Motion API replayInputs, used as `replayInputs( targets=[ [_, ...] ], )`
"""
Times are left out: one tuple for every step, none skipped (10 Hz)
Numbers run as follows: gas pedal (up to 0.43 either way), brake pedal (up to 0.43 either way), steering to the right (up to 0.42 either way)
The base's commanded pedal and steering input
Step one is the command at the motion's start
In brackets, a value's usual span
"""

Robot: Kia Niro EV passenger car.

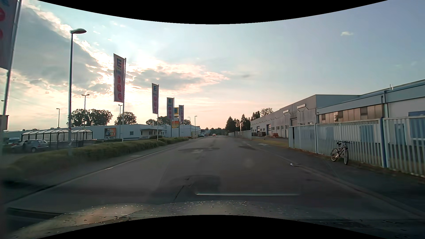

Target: Follow the waypoints while adhering to traffic rules and regulations

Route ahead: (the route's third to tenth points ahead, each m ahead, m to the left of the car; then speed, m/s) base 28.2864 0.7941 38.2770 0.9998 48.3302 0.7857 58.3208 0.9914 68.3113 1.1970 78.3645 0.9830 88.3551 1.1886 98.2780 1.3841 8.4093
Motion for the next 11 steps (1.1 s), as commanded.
replayInputs(
  targets=[
    [0.047,0.000,0.007],
    [0.047,0.000,0.007],
    [0.047,0.000,0.007],
    [0.047,0.000,0.005],
    [0.047,0.000,0.004],
    [0.047,0.000,0.003],
    [0.047,0.000,0.001],
    [0.047,0.000,0.000],
    [0.047,0.000,-0.003],
    [0.047,0.000,-0.005],
    [0.047,0.000,-0.008]
  ],
)
